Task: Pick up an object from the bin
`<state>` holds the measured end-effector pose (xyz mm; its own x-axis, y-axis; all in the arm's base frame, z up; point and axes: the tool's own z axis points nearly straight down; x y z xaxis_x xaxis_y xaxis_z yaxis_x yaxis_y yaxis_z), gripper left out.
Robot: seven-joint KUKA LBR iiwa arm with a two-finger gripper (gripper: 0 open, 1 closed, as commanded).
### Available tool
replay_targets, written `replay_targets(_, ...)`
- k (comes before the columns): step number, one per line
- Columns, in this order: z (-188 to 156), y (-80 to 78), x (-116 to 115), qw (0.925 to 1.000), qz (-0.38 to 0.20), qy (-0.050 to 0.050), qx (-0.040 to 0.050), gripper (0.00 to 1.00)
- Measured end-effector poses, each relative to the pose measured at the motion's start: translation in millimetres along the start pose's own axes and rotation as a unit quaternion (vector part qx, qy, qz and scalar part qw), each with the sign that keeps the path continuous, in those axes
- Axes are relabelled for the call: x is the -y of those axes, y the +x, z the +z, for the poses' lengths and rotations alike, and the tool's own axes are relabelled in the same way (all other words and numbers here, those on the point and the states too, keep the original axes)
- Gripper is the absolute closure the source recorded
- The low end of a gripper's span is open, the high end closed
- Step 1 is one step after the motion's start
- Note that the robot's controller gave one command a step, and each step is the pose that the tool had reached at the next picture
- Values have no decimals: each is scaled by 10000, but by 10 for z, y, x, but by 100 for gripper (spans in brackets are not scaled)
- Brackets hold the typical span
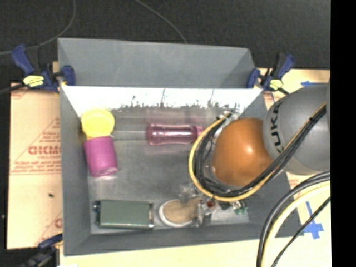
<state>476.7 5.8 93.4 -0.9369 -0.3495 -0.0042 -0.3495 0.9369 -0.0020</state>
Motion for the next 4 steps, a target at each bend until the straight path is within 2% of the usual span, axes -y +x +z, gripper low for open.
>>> replay_targets(4,0,-1,-2,10000,26,-5,0,100)
